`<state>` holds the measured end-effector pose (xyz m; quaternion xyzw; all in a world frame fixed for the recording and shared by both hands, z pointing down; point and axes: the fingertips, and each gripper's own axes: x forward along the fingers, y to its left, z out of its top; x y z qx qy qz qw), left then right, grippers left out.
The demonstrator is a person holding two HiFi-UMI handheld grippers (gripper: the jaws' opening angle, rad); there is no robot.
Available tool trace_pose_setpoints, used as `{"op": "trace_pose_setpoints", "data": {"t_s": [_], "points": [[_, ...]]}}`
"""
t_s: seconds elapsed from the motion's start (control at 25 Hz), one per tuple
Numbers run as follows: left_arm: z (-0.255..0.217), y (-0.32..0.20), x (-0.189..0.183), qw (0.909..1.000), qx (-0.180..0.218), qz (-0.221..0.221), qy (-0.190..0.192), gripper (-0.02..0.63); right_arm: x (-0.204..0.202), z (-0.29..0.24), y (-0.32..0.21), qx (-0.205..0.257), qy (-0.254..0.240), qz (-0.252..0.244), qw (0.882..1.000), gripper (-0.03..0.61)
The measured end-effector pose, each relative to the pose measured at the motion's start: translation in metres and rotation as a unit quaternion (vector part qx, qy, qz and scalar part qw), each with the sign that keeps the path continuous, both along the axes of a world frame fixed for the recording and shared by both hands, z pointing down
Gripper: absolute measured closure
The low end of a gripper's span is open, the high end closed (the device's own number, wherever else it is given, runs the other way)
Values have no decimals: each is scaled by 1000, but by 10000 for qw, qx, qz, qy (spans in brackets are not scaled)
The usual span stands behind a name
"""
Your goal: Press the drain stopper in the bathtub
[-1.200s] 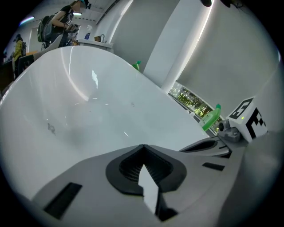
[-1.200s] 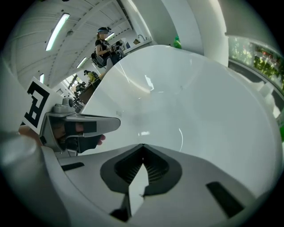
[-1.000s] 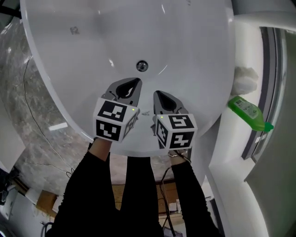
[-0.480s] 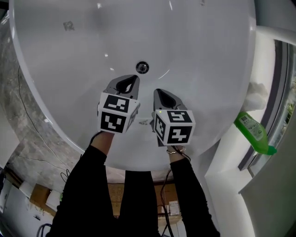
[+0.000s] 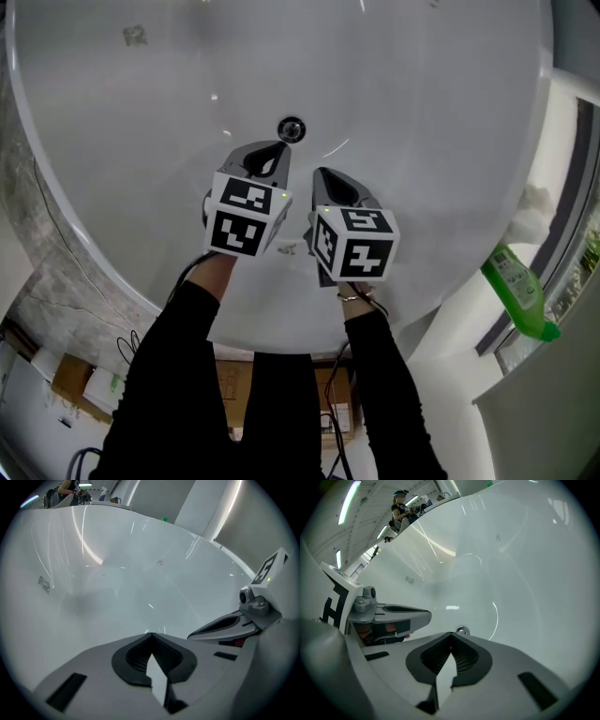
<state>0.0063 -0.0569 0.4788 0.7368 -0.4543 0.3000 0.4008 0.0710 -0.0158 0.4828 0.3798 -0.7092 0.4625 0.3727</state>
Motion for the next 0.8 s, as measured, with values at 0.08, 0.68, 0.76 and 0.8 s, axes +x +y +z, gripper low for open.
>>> {"op": "trace_pose_setpoints", "data": {"t_s": [0.08, 0.68, 0.76, 0.8], "points": [[8, 0, 2, 10000, -46, 35, -62, 607, 0, 6, 0, -53, 2, -9, 10000, 577], [68, 3, 11, 9976, -449, 413, -337, 607, 5, 43, 11, -460, 9, 309, 9985, 577], [79, 7, 12, 9966, -530, 481, -397, 607, 4, 49, 15, -530, 33, 291, 9982, 577], [85, 7, 13, 9963, -559, 507, -422, 607, 3, 52, 15, -547, 40, 302, 9980, 577]]}}
